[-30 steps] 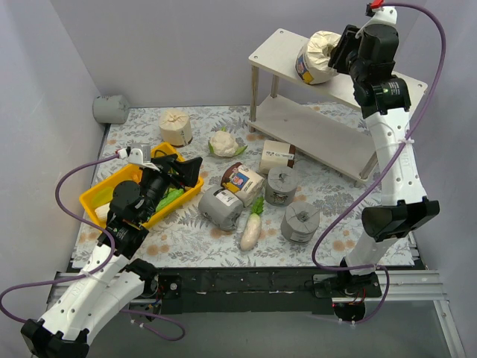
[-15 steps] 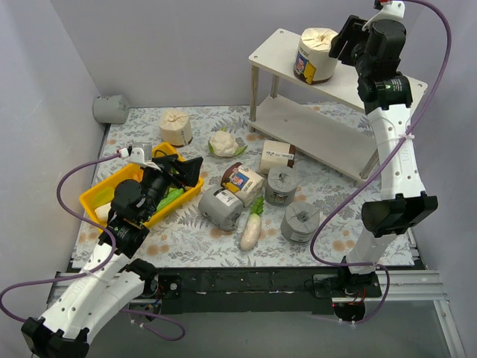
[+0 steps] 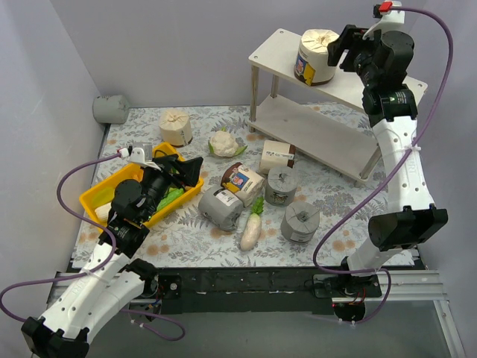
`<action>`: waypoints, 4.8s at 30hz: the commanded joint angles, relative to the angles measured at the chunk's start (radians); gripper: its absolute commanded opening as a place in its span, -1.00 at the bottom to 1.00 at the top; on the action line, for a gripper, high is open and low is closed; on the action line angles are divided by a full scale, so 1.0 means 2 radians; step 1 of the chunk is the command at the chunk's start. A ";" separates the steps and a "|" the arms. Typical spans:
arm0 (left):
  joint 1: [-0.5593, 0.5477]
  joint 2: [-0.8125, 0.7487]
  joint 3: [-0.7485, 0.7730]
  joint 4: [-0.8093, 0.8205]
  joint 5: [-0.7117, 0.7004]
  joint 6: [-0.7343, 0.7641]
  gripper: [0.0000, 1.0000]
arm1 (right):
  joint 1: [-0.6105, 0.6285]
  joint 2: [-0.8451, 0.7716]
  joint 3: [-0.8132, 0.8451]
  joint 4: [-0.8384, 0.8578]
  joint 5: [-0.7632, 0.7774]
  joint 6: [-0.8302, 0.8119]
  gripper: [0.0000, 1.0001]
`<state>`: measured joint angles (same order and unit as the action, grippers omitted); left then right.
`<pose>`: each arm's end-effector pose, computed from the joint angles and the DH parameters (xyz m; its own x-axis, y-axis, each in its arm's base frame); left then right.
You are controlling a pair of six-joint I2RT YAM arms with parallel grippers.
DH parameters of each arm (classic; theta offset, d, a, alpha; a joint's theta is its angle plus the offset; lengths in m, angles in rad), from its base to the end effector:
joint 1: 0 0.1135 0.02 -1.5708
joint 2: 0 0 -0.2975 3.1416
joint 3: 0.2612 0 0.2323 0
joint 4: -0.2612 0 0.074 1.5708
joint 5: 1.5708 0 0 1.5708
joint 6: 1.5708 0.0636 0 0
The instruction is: Place and organize the paper towels onto the shelf
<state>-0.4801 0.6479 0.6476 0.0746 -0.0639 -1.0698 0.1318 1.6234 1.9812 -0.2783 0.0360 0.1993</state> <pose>0.1299 -0.0631 0.3632 -0.3231 -0.8186 -0.4748 0.2520 0.4092 -0.8770 0.3591 0.0453 0.5563 0.0582 0.2073 -0.9765 -0.1094 0.9736 0.2002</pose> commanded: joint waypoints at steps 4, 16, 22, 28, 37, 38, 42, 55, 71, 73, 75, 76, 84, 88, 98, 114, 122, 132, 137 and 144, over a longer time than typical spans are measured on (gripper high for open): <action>0.002 0.001 0.006 -0.004 -0.005 0.008 0.96 | -0.002 -0.008 0.037 0.013 -0.049 -0.044 0.57; 0.002 0.000 0.007 -0.004 -0.006 0.007 0.96 | -0.007 -0.049 -0.090 0.027 -0.087 -0.088 0.46; 0.002 -0.004 0.006 -0.004 -0.006 0.007 0.96 | -0.012 -0.016 -0.067 0.032 -0.105 -0.091 0.41; 0.002 -0.003 0.006 -0.004 -0.006 0.008 0.96 | -0.012 0.024 -0.036 0.048 -0.131 -0.081 0.34; 0.002 0.000 0.006 -0.005 -0.007 0.010 0.96 | -0.011 0.090 0.026 0.059 -0.154 -0.063 0.28; 0.002 0.000 0.006 -0.004 -0.008 0.010 0.96 | -0.012 0.102 0.032 0.059 -0.157 -0.061 0.28; 0.002 0.004 0.006 -0.005 -0.009 0.010 0.96 | -0.012 0.128 0.054 0.070 -0.165 -0.048 0.29; 0.002 0.011 0.006 -0.005 -0.009 0.012 0.96 | -0.011 0.198 0.112 0.095 -0.195 -0.002 0.29; 0.002 0.014 0.006 -0.006 -0.009 0.012 0.96 | 0.001 0.218 0.127 0.102 -0.216 0.008 0.29; 0.002 0.014 0.006 -0.006 -0.009 0.012 0.96 | 0.002 0.221 0.131 0.101 -0.219 0.009 0.30; 0.002 0.015 0.007 -0.006 -0.009 0.012 0.96 | 0.002 0.225 0.140 0.099 -0.221 0.010 0.30; 0.002 0.015 0.007 -0.006 -0.009 0.012 0.96 | 0.002 0.228 0.144 0.098 -0.223 0.011 0.31; 0.002 0.014 0.006 -0.007 -0.014 0.012 0.96 | 0.004 0.199 0.142 0.063 -0.214 0.015 0.31; 0.002 0.010 0.006 -0.007 -0.016 0.011 0.96 | 0.005 0.135 0.080 0.054 -0.181 0.011 0.34; 0.002 -0.010 0.003 -0.007 -0.037 0.010 0.96 | 0.103 -0.002 -0.047 -0.020 0.006 -0.011 0.35; 0.002 -0.073 -0.014 -0.004 -0.121 0.000 0.96 | 0.314 0.120 -0.113 -0.129 0.385 -0.019 0.71; 0.002 -0.076 -0.014 -0.004 -0.118 -0.002 0.96 | 0.326 0.218 -0.056 -0.176 0.464 -0.027 0.82; 0.002 -0.075 -0.013 -0.004 -0.111 -0.003 0.96 | 0.326 0.288 -0.010 -0.217 0.486 -0.013 0.82; 0.002 -0.075 -0.014 -0.004 -0.112 -0.003 0.96 | 0.327 0.307 -0.008 -0.234 0.502 -0.011 0.80; 0.002 -0.074 -0.014 -0.003 -0.111 -0.003 0.96 | 0.327 0.320 -0.017 -0.246 0.514 -0.008 0.78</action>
<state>-0.4801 0.5018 0.6209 0.0605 -0.2813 -1.0756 0.7803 2.2509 1.9228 -0.7536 1.0027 0.1600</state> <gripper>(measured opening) 0.981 0.893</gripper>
